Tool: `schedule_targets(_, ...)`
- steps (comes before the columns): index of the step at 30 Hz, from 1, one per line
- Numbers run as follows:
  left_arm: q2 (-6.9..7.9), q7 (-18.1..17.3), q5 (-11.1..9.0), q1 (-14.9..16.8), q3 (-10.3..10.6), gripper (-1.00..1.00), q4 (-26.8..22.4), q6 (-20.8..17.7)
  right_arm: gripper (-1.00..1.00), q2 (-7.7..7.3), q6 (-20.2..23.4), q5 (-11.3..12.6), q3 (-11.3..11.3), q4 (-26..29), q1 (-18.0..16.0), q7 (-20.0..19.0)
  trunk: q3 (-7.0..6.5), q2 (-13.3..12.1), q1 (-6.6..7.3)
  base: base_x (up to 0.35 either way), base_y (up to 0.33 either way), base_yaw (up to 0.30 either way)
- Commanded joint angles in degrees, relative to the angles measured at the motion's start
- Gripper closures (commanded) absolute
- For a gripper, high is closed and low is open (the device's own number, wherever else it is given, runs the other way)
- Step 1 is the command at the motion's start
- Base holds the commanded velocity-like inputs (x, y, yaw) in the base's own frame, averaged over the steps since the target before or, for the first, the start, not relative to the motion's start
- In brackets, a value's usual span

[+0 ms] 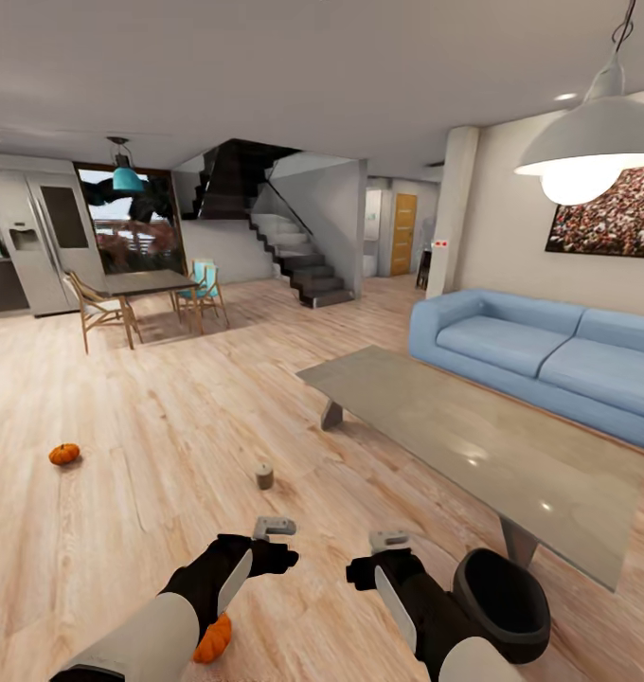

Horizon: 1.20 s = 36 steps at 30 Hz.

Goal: Place each of the two pumpkins and all three candles from the living room inside a cabinet in the living room (use any cabinet), then make sure every cabinet is closed, and position the cauldron so it is next to a table in the living room.

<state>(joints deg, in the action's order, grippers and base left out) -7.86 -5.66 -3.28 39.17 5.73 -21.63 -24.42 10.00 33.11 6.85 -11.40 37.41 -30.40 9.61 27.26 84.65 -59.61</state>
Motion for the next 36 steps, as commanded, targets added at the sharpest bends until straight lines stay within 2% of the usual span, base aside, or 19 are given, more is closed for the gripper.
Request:
schedule_targets(1,0.04,0.0,-0.3,0.0,0.3,-1.00,-0.1,-0.3,-1.00,0.00,0.2,0.6,-0.2,0.1,0.0,0.5,-0.12,-0.4,0.23,0.000,0.000,0.289)
schedule_targets(26,0.01,0.4,-0.4,0.0,0.3,-1.00,-0.1,-0.2,-1.00,0.00,0.2,0.6,-0.3,-0.1,0.0,0.5,-4.95,-10.4,5.72,-0.042,0.000,0.287)
schedule_targets(36,-0.02,0.0,-0.5,0.0,0.3,-1.00,-0.1,1.0,-1.00,0.00,0.2,0.6,-0.8,-0.1,0.0,0.4,-5.39,-10.4,5.72,0.000,0.000,0.274)
